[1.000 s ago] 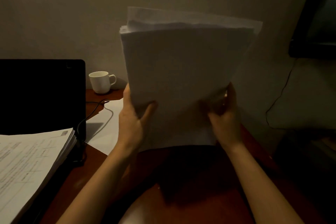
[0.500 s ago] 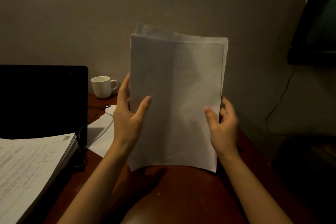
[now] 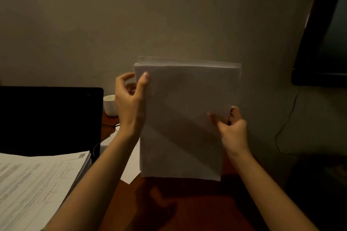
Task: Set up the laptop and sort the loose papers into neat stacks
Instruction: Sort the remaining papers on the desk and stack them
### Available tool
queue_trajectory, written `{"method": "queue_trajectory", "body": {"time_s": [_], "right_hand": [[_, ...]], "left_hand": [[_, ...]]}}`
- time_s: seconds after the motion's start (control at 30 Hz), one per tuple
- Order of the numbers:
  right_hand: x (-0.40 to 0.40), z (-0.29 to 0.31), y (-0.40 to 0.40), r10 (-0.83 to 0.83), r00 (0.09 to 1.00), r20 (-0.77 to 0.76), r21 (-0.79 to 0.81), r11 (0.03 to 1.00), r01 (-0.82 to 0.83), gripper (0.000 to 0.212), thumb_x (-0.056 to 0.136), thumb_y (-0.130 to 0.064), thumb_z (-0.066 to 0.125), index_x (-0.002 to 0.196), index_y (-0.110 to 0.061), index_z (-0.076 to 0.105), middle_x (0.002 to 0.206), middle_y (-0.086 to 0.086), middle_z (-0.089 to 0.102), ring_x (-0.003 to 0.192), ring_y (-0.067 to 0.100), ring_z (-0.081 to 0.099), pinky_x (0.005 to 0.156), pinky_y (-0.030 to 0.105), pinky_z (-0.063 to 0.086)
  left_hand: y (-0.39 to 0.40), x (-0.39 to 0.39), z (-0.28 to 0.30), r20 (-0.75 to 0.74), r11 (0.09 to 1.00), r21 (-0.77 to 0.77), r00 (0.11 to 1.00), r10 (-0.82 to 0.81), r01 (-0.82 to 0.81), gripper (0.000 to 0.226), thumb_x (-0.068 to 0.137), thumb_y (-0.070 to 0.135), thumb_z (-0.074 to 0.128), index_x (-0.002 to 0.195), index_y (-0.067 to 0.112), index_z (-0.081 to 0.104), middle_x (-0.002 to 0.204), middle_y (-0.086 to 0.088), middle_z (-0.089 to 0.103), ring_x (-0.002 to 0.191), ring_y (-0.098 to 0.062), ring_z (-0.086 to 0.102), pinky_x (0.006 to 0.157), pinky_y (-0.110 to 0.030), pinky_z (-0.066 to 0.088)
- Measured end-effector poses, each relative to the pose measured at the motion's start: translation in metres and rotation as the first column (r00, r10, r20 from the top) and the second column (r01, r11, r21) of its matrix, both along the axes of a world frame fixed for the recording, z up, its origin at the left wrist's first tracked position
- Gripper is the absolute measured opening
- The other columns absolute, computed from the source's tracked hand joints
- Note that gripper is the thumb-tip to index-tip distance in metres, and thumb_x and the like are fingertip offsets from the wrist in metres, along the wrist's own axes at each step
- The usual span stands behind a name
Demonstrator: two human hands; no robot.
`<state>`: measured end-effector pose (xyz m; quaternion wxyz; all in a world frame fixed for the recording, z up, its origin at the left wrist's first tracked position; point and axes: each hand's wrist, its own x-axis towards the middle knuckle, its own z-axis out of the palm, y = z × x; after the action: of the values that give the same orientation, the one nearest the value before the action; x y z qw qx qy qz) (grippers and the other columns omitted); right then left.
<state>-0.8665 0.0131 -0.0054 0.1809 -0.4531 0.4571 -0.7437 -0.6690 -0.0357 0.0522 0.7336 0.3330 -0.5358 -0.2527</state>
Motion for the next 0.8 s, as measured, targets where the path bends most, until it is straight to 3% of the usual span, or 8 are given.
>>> {"method": "queue_trajectory", "body": {"time_s": [0.17,0.27,0.4,0.53,0.6,0.67,0.7,0.8], "right_hand": [[-0.002,0.014,0.000,0.049,0.998,0.051,0.014,0.999,-0.049,0.035,0.077,0.010,0.068,0.108,0.001,0.055,0.095,0.004,0.062,0.073,0.004,0.063,0.062,0.008,0.051],[-0.004,0.011,0.001,0.050,0.997,0.056,0.055,0.997,-0.053,0.034,0.078,0.013,0.064,0.109,0.003,0.055,0.093,0.006,0.062,0.064,-0.002,0.063,0.057,0.007,0.049],[-0.009,-0.003,0.001,0.147,0.985,0.086,0.149,0.976,-0.158,0.026,0.080,0.016,0.061,0.091,-0.008,0.057,0.060,-0.009,0.066,0.051,-0.005,0.061,0.049,0.010,0.048],[-0.008,-0.018,0.002,0.141,0.989,0.048,0.229,0.962,-0.148,0.015,0.085,0.002,0.062,0.085,-0.013,0.065,0.066,-0.010,0.066,0.058,-0.001,0.062,0.058,0.013,0.046],[-0.005,-0.020,0.001,0.144,0.981,0.132,0.187,0.968,-0.167,0.018,0.078,0.003,0.066,0.080,-0.014,0.068,0.070,-0.005,0.070,0.063,0.005,0.066,0.062,0.021,0.052],[0.000,-0.018,0.003,0.141,0.950,0.279,0.147,0.971,-0.187,0.018,0.068,0.007,0.071,0.074,-0.009,0.068,0.058,-0.003,0.067,0.053,0.004,0.064,0.053,0.017,0.051],[0.001,-0.017,0.003,0.127,0.951,0.283,0.147,0.974,-0.174,0.015,0.073,0.009,0.068,0.079,-0.004,0.067,0.056,-0.005,0.066,0.053,0.002,0.064,0.051,0.014,0.050],[-0.001,-0.016,0.005,0.094,0.973,0.212,0.133,0.983,-0.124,0.027,0.083,-0.004,0.066,0.109,-0.001,0.063,0.088,-0.001,0.070,0.084,0.014,0.068,0.070,0.023,0.056]], "left_hand": [[-0.001,-0.011,0.050,-0.048,0.992,0.116,0.998,-0.049,0.054,0.038,0.085,0.058,0.058,0.077,0.021,0.054,0.073,0.006,0.052,0.069,-0.008,0.049,0.067,-0.027,0.043],[-0.011,-0.013,0.062,-0.050,0.982,0.185,0.999,-0.016,0.025,0.029,0.084,0.041,0.064,0.066,0.020,0.055,0.067,0.005,0.052,0.067,-0.011,0.049,0.072,-0.036,0.050],[-0.024,-0.007,0.062,-0.063,0.961,0.274,0.997,0.043,-0.024,0.022,0.090,0.018,0.043,0.089,0.016,0.065,0.088,0.000,0.058,0.091,-0.018,0.053,0.093,-0.042,0.049],[-0.020,-0.007,0.056,-0.121,0.971,0.227,0.992,-0.042,0.068,0.029,0.098,0.046,0.034,0.100,0.024,0.054,0.101,-0.003,0.065,0.100,-0.020,0.057,0.097,-0.042,0.046],[-0.015,-0.004,0.047,-0.094,0.972,0.149,0.981,-0.167,0.180,0.043,0.091,0.060,0.041,0.114,0.024,0.046,0.106,0.001,0.060,0.103,-0.016,0.056,0.098,-0.038,0.045],[-0.013,0.001,0.029,0.077,0.968,0.077,0.966,-0.246,0.241,0.063,0.078,0.062,0.054,0.128,0.030,0.036,0.124,0.000,0.052,0.112,-0.016,0.054,0.096,-0.035,0.048],[-0.012,0.005,0.018,0.128,0.954,0.060,0.946,-0.299,0.294,0.071,0.074,0.058,0.064,0.133,0.032,0.032,0.127,0.001,0.051,0.112,-0.015,0.056,0.091,-0.032,0.052],[-0.011,0.015,-0.020,0.172,0.893,0.215,0.884,-0.434,0.396,0.083,0.063,0.036,0.080,0.135,0.022,0.041,0.118,0.003,0.060,0.101,-0.009,0.064,0.080,-0.024,0.056]]}}
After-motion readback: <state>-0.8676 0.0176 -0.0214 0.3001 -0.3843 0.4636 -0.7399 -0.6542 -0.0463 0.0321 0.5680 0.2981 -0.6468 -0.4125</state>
